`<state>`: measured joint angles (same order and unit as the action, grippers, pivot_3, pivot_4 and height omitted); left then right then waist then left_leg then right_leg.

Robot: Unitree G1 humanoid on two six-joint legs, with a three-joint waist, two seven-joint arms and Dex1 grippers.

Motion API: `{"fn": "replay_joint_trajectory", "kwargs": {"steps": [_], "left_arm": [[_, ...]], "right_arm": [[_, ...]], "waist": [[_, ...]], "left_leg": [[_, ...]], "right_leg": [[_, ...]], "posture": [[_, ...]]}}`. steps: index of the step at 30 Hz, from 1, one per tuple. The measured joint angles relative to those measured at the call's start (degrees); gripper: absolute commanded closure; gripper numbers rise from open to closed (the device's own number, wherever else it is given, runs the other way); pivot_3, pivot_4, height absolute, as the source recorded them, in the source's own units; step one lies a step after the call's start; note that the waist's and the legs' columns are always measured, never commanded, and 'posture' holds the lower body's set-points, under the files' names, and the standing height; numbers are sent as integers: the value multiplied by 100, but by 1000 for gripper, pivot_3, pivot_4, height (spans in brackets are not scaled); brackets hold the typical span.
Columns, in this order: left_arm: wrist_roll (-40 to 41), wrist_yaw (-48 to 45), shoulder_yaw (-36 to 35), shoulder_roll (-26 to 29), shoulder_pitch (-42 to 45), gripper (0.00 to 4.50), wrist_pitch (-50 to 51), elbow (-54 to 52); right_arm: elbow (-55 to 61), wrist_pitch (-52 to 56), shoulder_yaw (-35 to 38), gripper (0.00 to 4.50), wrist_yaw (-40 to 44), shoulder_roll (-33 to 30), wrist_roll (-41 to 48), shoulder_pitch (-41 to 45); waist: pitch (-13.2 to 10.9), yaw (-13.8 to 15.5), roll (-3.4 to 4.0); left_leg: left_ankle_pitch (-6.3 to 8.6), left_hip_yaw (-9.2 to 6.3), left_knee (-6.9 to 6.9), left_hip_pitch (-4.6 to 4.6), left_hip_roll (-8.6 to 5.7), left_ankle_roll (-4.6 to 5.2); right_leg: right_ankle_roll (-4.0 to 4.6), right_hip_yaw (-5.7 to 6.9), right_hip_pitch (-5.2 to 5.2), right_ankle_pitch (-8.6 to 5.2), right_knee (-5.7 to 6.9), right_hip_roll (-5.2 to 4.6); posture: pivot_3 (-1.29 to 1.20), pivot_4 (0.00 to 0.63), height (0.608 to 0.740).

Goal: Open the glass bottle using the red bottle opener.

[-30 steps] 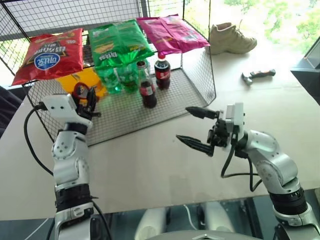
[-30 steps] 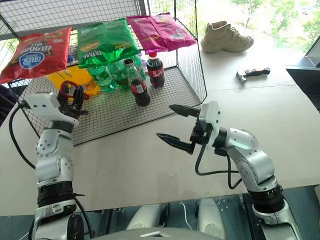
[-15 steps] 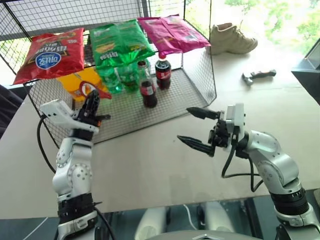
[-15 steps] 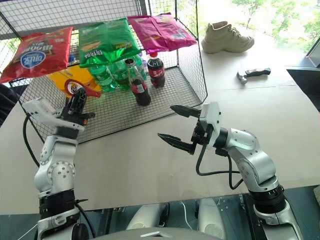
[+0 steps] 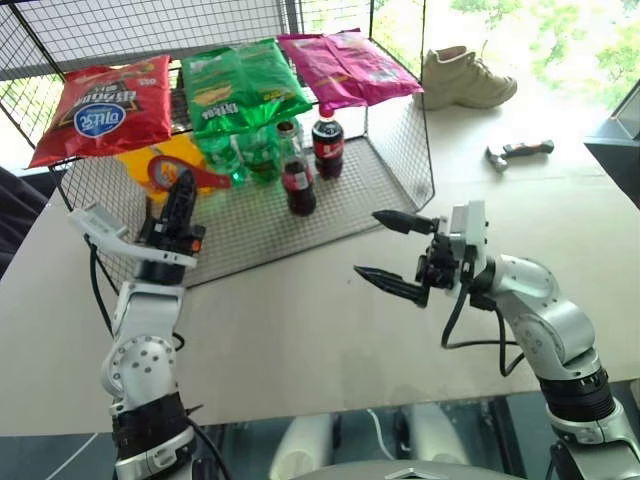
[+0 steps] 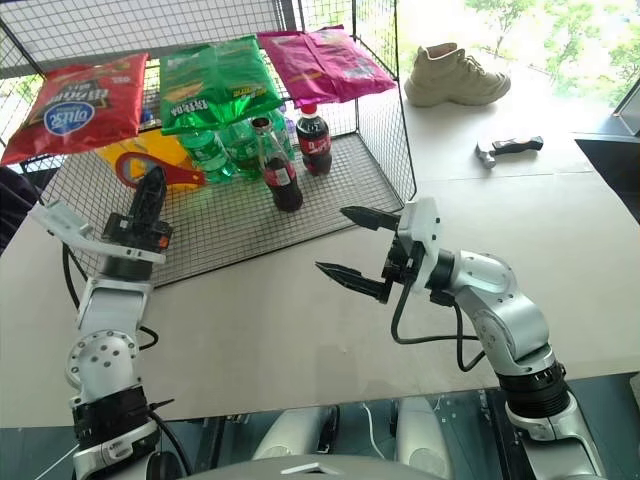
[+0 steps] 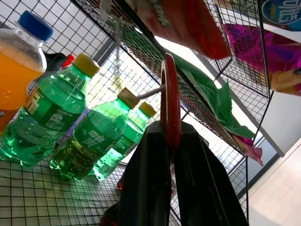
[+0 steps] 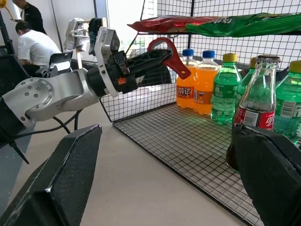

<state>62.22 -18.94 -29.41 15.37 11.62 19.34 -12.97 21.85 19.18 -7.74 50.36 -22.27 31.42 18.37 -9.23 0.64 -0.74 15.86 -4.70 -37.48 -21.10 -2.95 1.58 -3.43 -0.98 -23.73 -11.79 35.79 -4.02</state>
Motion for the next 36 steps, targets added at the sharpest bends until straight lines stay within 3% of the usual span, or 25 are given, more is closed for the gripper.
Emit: {"fn": "replay_joint_trajectory", "kwargs": {"steps": [9, 15, 24, 30, 36], "left_arm": [[140, 102, -128, 0, 136, 4471, 37, 75], [551, -448, 393, 124, -342, 4471, 767, -213], [645, -1562, 1683, 591, -292, 4471, 1885, -435], [451, -2171, 2100, 770, 71, 4471, 2216, -189], [279, -2591, 2212, 805, 183, 4471, 2341, 46]], "right_arm": [[-1, -17, 0, 0, -29, 1, -79, -2], [-32, 126, -24, 0, -143, -98, -200, 0], [-36, 2323, -285, 0, -324, -537, 303, 529], [9, 3870, -220, 0, -320, -520, 1559, 913], [48, 4452, -6, 0, -504, -489, 2101, 1121]], "waist": [[0, -2, -1], [-2, -5, -3], [-2, -60, -3], [-2, -108, -3], [-3, -126, -3]], "left_leg": [[0, 2, 0, 0, 0, 0], [0, 2, 0, 0, -1, 0], [-1, 1, 0, 1, 2, 1], [0, 1, 1, -4, 2, 2], [0, -2, 1, -8, 2, 2]], "right_leg": [[0, -2, 0, 0, -1, 0], [0, -3, 0, 0, -1, 0], [2, -3, 0, -1, 3, 3], [2, -4, -1, -1, -2, 2], [2, 0, -3, -1, -5, 1]], "posture": [[0, 150, 740], [0, 150, 740], [0, 150, 740], [0, 150, 740], [0, 150, 740]]}}
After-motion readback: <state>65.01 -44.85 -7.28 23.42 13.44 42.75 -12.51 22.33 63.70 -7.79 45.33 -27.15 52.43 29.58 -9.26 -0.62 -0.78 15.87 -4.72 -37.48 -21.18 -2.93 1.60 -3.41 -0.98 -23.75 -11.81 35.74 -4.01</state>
